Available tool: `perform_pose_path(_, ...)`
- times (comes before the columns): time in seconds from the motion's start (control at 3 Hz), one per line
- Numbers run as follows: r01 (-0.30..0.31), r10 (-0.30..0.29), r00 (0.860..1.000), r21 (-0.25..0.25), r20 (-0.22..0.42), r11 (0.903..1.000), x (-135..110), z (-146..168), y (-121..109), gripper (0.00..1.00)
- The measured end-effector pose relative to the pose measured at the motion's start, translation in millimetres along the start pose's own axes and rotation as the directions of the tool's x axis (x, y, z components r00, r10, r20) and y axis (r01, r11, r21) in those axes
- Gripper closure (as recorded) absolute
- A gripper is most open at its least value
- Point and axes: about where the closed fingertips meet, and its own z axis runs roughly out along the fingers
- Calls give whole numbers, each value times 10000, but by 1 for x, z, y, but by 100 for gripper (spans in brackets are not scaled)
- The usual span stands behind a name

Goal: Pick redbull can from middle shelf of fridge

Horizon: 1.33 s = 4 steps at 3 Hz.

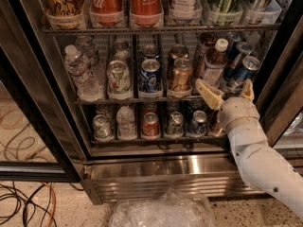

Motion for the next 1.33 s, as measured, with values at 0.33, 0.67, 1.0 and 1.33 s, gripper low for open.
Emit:
perform_pose_path(0.33,20,-23,9999,152,170,9999,-1,-1,-4,11)
perform_pose_path(0.67,378,-389,9990,465,223,9982,-3,-6,-6,14)
perform_pose_path(1.0,721,-742,9970,883,206,9935,-5,-12,-7,14)
perform_pose_path(1.33,1094,-1112,9938,1491,42,9827,-6,-15,-9,15)
